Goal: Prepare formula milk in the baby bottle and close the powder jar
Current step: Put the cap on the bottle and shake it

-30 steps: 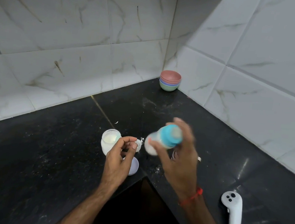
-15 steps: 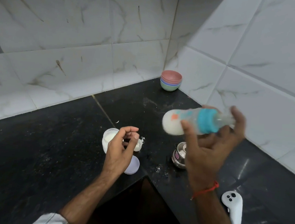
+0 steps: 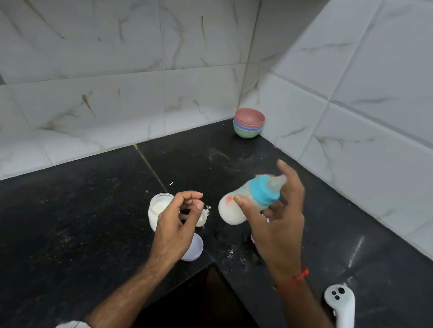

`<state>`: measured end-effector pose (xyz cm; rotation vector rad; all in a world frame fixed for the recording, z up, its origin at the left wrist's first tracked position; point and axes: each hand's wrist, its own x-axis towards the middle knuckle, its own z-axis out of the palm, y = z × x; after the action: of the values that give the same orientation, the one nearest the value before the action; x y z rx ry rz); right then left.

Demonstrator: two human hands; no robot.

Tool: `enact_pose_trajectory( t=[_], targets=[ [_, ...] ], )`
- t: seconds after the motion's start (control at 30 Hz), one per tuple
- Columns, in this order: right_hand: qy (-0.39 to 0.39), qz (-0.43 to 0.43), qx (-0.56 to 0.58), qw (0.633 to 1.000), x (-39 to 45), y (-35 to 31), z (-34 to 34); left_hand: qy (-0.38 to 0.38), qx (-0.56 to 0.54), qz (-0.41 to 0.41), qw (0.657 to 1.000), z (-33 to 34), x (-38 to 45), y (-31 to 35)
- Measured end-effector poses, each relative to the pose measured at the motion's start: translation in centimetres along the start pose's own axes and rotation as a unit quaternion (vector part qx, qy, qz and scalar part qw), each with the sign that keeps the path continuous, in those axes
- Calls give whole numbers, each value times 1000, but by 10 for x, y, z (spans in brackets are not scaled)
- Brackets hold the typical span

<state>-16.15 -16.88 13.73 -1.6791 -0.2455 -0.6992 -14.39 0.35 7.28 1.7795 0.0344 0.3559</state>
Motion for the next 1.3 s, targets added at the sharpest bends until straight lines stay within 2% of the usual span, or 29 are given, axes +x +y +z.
enact_pose_trajectory(
  t=[0.1, 0.17, 0.27, 0.3, 0.4, 0.47, 0.53, 0.57, 0.6, 0.63, 0.7, 0.73, 0.8, 0.87, 0.9, 1.0, 1.07, 1.13, 1.17, 1.2, 1.3],
  targets=[
    [85, -73, 101, 989, 2, -17, -8, 10, 2, -7, 1000, -1, -1, -4],
    [94, -110, 55, 988, 5, -11, -8, 5, 0, -14, 1000, -1, -3, -6],
    [-39, -46, -62, 996, 3, 5, -5, -3, -5, -10, 1000, 2, -5, -5],
    [-37, -39, -46, 997, 2, 3, -6, -2, -8, -7, 1000, 3, -5, -4],
    [83, -90, 81, 989, 9, -18, -11, -1, -9, -7, 1000, 4, -4, -3],
    [121, -149, 32, 981, 12, -15, -12, -2, -8, -10, 1000, 5, -4, -4],
    [44, -111, -56, 991, 10, -1, -8, -2, -8, -11, 1000, 6, -4, -4],
    [-4, -69, -76, 995, 6, 4, -8, -2, -8, -10, 1000, 6, -4, -4],
    [-16, -45, -70, 996, 3, 4, -8, -2, -9, -7, 1000, 7, -5, -4],
    [10, -45, -39, 998, 2, 0, -8, 0, -10, -4, 1000, 6, -5, -4],
    [95, -96, 45, 990, 4, -11, -11, 4, -13, -7, 1000, 6, -5, -4],
    [120, -125, 50, 984, 5, -10, -11, 4, -13, -10, 1000, 6, -4, -5],
    [97, -139, -5, 986, 5, 2, -8, 1, -13, -14, 1000, 7, -3, -5],
    [4, -67, -48, 997, 0, 9, -3, -3, -15, -12, 1000, 9, -3, -4],
    [-1, -52, -43, 998, -3, 9, -2, -4, -17, -10, 1000, 9, -3, -3],
    [89, -100, 62, 989, -2, -1, -6, 3, -19, -10, 1000, 8, -3, -3],
    [108, -127, 41, 985, 1, 6, -6, 3, -18, -16, 1000, 8, -2, -4],
    [32, -89, -46, 994, -1, 16, -3, -1, -18, -18, 1000, 8, -3, -5],
    [0, -62, -65, 996, -3, 17, -2, -2, -16, -13, 1000, 8, -3, -5],
    [0, -48, -43, 998, -4, 12, -2, -3, -14, -10, 1000, 7, -3, -5],
    [103, -112, 77, 985, 1, -7, -7, 1, -14, -9, 1000, 6, -1, -4]
  ],
)
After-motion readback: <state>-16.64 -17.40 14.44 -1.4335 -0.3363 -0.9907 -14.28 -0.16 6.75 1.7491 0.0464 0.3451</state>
